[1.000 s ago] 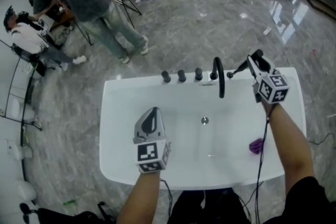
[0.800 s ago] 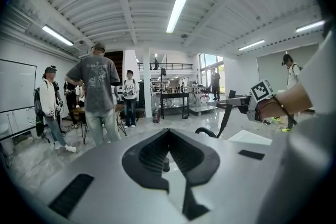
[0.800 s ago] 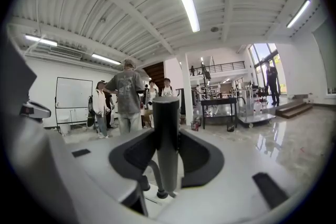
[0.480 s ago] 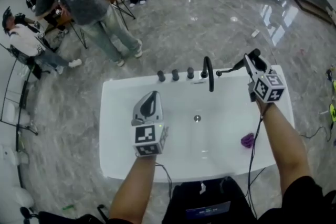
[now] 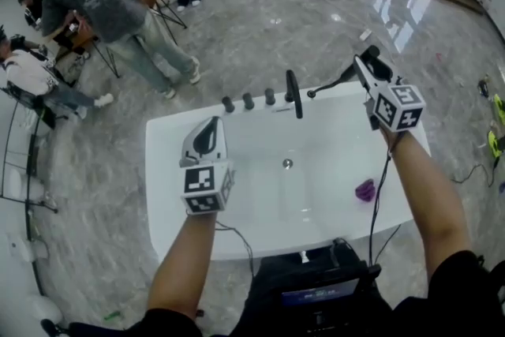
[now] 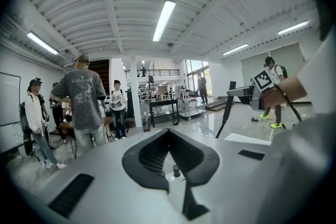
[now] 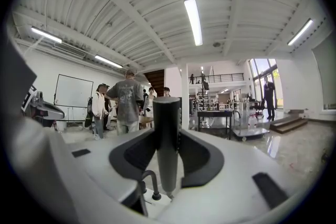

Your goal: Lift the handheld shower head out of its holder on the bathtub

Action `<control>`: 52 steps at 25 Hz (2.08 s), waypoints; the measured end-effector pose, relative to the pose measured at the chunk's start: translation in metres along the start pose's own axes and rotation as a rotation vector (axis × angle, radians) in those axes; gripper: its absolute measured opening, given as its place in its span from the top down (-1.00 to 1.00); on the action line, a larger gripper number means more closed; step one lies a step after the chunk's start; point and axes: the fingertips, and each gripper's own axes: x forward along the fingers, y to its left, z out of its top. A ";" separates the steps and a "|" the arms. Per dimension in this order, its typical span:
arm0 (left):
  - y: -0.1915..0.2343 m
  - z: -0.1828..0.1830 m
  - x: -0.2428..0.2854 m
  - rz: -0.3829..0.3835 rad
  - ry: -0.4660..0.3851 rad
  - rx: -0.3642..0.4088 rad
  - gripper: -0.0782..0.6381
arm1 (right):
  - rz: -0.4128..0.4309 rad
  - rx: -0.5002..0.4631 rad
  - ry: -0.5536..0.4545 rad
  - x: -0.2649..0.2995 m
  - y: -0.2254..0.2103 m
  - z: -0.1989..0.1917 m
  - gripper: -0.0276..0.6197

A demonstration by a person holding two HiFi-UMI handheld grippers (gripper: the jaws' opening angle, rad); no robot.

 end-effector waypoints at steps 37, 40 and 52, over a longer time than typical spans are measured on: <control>-0.027 0.077 -0.081 0.024 -0.092 -0.079 0.76 | 0.069 0.033 -0.166 -0.178 0.000 0.153 0.47; -0.037 0.075 -0.086 0.026 -0.095 -0.073 0.76 | 0.070 0.034 -0.191 -0.196 -0.004 0.166 0.47; -0.035 0.091 -0.126 0.086 -0.182 -0.017 0.76 | 0.023 0.049 -0.288 -0.264 0.000 0.192 0.47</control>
